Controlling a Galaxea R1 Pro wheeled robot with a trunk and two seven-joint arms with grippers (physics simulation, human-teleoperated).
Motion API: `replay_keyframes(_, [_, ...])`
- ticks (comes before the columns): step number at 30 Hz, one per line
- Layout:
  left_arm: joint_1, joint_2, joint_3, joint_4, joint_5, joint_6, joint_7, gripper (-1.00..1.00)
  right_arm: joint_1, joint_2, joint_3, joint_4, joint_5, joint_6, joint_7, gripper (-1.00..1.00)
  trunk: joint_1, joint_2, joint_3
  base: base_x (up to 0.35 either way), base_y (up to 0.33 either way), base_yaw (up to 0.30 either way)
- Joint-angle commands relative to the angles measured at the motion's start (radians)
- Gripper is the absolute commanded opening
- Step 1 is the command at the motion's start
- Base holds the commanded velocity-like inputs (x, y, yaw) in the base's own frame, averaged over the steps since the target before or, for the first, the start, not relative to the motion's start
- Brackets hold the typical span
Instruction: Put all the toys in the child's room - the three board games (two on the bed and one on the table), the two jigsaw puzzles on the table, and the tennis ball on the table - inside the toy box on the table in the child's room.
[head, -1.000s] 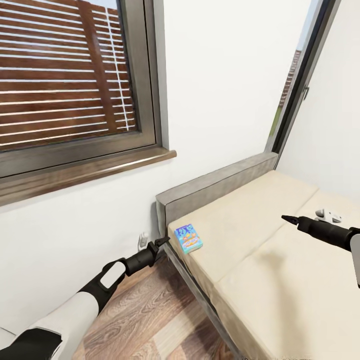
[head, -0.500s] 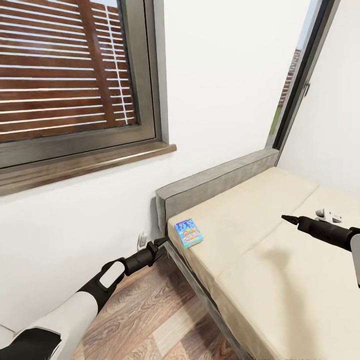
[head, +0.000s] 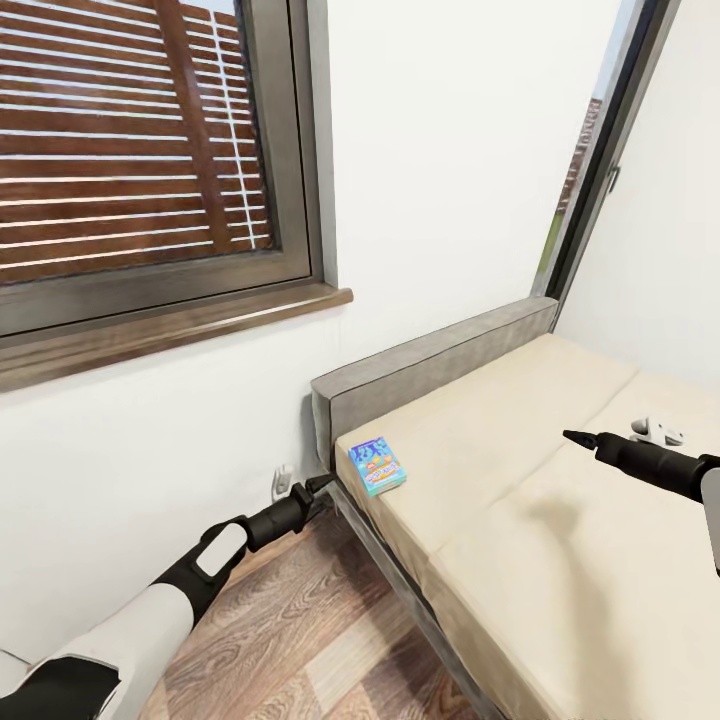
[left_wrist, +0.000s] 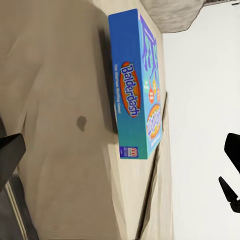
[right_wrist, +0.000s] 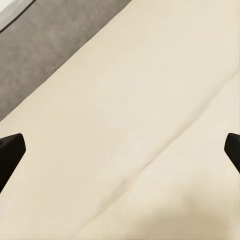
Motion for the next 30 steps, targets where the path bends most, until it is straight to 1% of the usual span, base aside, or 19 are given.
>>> replay_keyframes(1, [-0.001,0.001,-0.005,0.0,0.009,-0.001,-0.001,1.0,-0.001,0.0,-0.002,-0.001,0.004,0.005,0.007,1.0,0.0,0.0,-0.001,0.0,0.0,0.0])
replay_keyframes(4, [-0.001,0.001,-0.005,0.0,0.008,-0.01,0.0,1.0,-0.001,0.0,-0.002,-0.002,0.004,0.005,0.007,1.0,0.0,0.0,-0.001,0.0,0.0,0.0])
replay_keyframes(6, [-0.003,0.0,-0.005,0.001,0.008,-0.031,0.001,1.0,-0.001,0.0,-0.002,-0.004,0.004,0.006,0.008,1.0,0.0,0.0,-0.001,0.0,0.0,0.0])
replay_keyframes(12, [-0.014,0.001,-0.005,0.001,0.007,-0.058,0.005,1.0,-0.001,0.0,-0.002,-0.009,0.003,0.006,0.008,1.0,0.0,0.0,-0.001,0.0,0.0,0.0])
replay_keyframes(20, [-0.031,0.004,-0.005,0.003,0.007,-0.07,0.008,1.0,-0.001,0.0,-0.002,-0.015,0.003,0.006,0.008,1.0,0.0,0.0,-0.001,0.0,0.0,0.0])
replay_keyframes(30, [-0.037,0.004,-0.005,0.006,0.007,-0.078,0.009,1.0,-0.001,0.0,-0.002,-0.017,0.003,0.007,0.008,1.0,0.0,0.0,-0.001,0.0,0.0,0.0])
